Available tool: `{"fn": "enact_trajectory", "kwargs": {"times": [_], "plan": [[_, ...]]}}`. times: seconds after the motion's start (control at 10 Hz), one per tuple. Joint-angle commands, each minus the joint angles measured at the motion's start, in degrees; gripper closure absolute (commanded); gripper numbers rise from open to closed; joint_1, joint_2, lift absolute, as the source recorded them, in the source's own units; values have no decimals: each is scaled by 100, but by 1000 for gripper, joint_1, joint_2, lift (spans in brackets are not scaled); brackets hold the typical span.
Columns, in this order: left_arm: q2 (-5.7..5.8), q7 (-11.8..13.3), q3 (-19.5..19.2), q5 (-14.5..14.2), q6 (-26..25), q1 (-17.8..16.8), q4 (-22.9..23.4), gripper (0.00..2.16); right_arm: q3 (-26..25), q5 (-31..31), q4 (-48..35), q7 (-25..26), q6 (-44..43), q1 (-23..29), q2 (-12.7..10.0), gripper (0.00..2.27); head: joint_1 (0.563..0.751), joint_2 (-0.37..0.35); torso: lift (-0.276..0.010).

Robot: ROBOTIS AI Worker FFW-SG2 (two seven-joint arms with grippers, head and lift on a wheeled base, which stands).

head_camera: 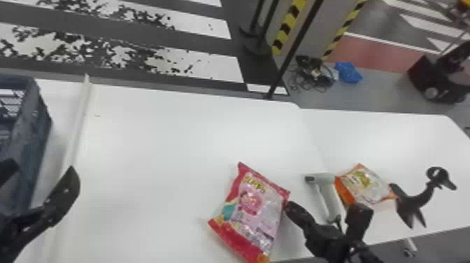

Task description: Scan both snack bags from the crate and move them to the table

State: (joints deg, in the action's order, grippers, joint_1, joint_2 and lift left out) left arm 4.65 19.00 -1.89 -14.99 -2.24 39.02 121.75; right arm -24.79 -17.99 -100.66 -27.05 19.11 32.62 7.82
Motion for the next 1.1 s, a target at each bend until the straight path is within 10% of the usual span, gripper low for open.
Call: {"fn": "enact_trajectory", "kwargs": {"times": [0.0,0.7,1.0], "plan": [[18,16,5,-21,0,0,-19,66,114,94,55,33,-34,-106,0,2037,695,-347,-87],[106,156,13,-30,52,-26,-239,66,536,287,328,121,-104,-713,-35,2034,695,-277,-87],[98,174,110,-30,88,-17,-239,66,229,208,-490,367,-649,-54,-123,2034,695,-277,-87]]}}
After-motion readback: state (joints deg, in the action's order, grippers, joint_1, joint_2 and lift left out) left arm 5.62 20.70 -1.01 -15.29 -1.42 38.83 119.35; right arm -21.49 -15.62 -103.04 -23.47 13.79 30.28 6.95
